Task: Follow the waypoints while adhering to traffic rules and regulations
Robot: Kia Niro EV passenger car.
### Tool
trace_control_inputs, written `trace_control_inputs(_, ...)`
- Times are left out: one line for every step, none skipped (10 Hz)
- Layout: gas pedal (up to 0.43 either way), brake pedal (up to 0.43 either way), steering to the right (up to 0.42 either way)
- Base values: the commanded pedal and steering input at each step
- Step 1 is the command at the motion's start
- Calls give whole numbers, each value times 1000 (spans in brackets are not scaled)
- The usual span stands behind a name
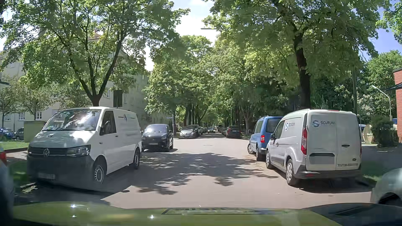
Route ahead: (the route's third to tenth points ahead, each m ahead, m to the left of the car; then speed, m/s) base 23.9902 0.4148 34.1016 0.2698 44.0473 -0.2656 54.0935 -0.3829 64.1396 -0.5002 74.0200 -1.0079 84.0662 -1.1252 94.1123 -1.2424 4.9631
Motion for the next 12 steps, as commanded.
trace_control_inputs(28,0,13)
trace_control_inputs(0,0,13)
trace_control_inputs(0,0,13)
trace_control_inputs(0,0,13)
trace_control_inputs(0,0,13)
trace_control_inputs(0,0,13)
trace_control_inputs(0,0,13)
trace_control_inputs(0,0,13)
trace_control_inputs(0,0,13)
trace_control_inputs(0,0,13)
trace_control_inputs(0,0,13)
trace_control_inputs(0,0,13)
